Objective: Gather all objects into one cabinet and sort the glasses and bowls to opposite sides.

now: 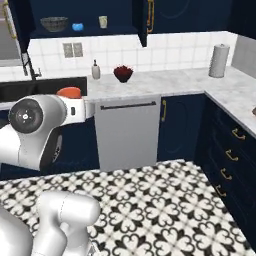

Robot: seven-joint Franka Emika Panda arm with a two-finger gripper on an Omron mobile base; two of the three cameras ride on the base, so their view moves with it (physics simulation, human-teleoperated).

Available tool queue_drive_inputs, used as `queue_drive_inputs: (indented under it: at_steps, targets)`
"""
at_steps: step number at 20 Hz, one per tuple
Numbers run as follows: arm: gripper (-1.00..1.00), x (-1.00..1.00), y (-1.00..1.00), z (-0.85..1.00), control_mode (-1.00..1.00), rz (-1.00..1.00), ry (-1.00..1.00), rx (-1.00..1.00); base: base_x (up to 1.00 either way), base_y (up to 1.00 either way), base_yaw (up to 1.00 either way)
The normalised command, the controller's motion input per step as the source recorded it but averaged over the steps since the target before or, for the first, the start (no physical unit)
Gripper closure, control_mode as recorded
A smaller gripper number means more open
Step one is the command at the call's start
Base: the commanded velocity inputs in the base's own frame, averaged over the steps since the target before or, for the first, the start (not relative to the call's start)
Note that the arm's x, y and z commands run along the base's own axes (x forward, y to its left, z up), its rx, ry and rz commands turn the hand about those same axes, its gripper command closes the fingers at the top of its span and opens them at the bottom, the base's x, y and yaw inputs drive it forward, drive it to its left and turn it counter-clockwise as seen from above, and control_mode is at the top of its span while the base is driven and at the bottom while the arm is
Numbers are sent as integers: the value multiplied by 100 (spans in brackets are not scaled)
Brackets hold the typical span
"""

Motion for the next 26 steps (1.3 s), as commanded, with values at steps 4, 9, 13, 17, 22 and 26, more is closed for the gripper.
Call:
queue_drive_inputs:
  at_steps: [4,9,13,17,22,26]
  targets:
    - [100,0,0,0,100,0,0,0,100,53,28]
    - [100,0,0,0,100,0,0,0,100,57,11]
    - [100,0,0,0,100,0,0,0,100,43,11]
    - [100,0,0,0,100,0,0,0,100,11,13]
    - [100,0,0,0,100,0,0,0,96,-17,10]
    - [100,0,0,0,100,0,0,0,78,-26,17]
